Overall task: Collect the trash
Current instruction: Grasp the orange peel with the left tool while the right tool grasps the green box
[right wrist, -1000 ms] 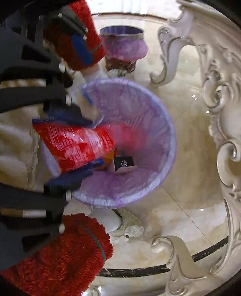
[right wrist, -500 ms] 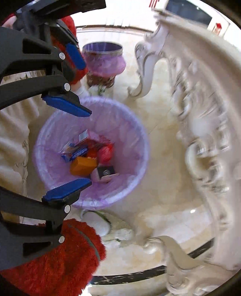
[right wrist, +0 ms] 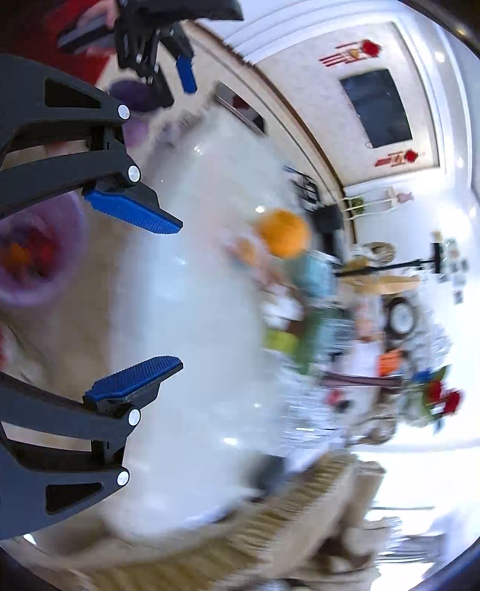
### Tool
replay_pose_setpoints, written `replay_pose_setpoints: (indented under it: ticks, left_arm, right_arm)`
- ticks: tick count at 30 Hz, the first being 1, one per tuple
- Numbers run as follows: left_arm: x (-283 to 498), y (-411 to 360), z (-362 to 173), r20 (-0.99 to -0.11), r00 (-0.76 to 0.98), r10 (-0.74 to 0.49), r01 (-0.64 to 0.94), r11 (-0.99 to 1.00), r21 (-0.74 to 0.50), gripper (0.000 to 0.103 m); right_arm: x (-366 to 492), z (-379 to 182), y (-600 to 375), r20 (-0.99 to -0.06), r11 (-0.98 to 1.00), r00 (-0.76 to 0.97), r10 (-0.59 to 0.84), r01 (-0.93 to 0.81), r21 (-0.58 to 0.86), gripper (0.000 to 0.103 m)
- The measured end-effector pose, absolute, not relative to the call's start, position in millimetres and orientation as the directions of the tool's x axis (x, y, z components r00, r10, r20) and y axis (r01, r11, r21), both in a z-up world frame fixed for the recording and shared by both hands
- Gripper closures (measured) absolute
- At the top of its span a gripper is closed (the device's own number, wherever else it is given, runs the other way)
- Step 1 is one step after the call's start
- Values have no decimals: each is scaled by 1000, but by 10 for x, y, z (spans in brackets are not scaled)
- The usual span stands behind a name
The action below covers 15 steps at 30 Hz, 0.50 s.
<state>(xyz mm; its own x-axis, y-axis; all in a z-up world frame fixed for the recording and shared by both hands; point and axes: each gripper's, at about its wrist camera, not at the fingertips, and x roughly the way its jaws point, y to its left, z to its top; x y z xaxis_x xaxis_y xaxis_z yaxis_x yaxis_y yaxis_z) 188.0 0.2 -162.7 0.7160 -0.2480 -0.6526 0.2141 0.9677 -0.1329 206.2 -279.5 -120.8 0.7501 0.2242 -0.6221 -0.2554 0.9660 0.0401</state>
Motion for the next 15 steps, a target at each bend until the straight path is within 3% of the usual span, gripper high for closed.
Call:
replay_pose_setpoints:
  ticks: [5,11,15]
  left_arm:
    - [2610,-127,-1466,-630,736,-247,222,968,-120,18]
    - [3216,-232,-1651,-661,698,-276,252,958,-134,18]
    - [3425,-273,-1756,-661,682,-312,277,947,-162,18]
  right_arm:
    - [2927,-1051,-2669,-605,942,771,200,-322,-98,39]
    - [3843,-1280,-2378,-693,856,707,140,-438,-274,39]
    - [4205,-1459,-2333,-750,826,653,101,-476,-303,39]
